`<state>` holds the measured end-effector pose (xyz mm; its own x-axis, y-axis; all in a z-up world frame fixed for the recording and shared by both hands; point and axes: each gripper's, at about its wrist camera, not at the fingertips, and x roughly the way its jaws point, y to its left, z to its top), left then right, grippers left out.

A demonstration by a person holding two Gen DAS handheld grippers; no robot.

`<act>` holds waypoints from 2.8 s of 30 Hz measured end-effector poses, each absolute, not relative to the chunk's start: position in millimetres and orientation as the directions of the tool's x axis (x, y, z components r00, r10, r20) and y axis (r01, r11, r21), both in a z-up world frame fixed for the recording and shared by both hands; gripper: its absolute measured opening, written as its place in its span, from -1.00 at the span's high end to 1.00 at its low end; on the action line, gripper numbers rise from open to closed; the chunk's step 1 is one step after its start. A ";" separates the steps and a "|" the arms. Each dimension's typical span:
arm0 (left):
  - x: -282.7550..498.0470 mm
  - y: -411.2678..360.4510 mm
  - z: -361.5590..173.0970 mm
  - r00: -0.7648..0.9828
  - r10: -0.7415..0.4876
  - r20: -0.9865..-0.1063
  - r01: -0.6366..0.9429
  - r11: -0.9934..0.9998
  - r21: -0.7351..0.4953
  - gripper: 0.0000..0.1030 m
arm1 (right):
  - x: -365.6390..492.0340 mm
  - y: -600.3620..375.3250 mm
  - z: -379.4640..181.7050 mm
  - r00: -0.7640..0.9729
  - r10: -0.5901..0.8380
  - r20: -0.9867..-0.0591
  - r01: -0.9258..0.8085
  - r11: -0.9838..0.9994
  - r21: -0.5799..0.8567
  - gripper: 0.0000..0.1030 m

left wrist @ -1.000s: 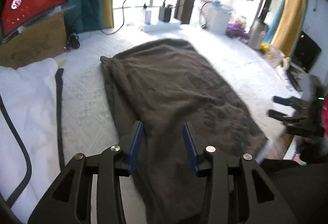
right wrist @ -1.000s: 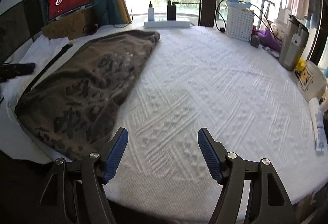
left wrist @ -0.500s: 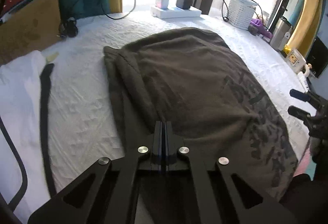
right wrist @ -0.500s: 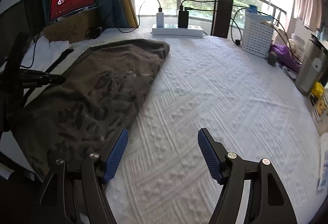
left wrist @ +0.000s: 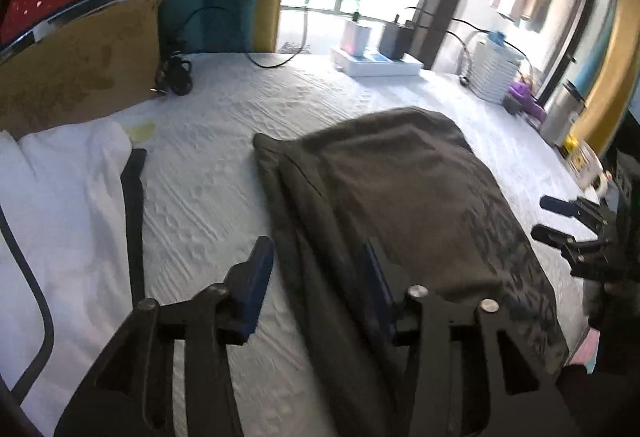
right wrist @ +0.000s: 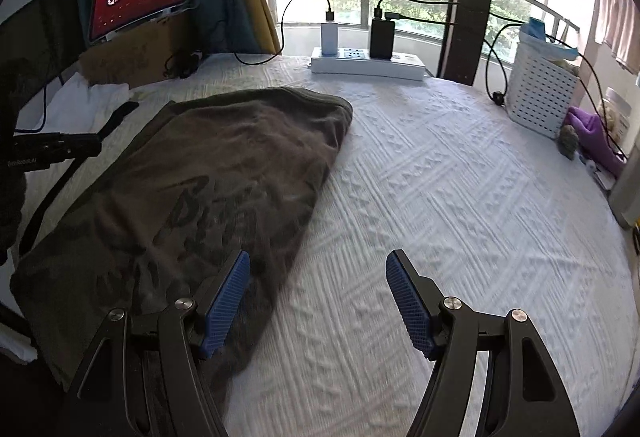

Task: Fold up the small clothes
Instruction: 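Pinch the shirt end again with the left tool and release it, then lower the open left tool onto the folded shirt end and grasp it, then lift the shirt end with the left tool while the right tool grips the shirt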

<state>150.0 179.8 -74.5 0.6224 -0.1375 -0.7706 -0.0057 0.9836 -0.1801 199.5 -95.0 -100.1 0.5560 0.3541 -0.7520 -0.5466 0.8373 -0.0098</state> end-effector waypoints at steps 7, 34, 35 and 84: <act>176.1 179.8 -84.8 0.596 -0.136 -0.792 -0.020 0.983 -0.184 -0.22 | 221.5 -83.0 -97.8 0.541 0.361 -0.760 -0.556 0.831 -0.001 -0.41; 220.9 150.8 -115.2 0.562 -0.143 -0.815 0.089 0.990 -0.112 -0.97 | 310.2 -46.7 -122.4 0.456 0.390 -0.800 -0.599 0.800 0.049 -0.41; 221.1 148.1 -115.0 0.564 -0.149 -0.812 0.102 0.989 -0.110 -0.97 | 312.4 -43.9 -124.7 0.448 0.393 -0.803 -0.603 0.796 0.053 -0.41; 76.7 96.6 45.4 0.887 -0.187 -0.423 0.208 0.978 0.003 0.52 | 138.2 -42.4 48.4 0.689 0.569 -0.449 -0.694 0.696 -0.185 0.66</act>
<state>76.7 96.6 45.4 0.8867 -0.1874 -0.4227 0.2081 0.9781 0.0028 138.2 -42.4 48.4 0.6893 0.5686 -0.4489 -0.6942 0.6956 -0.1848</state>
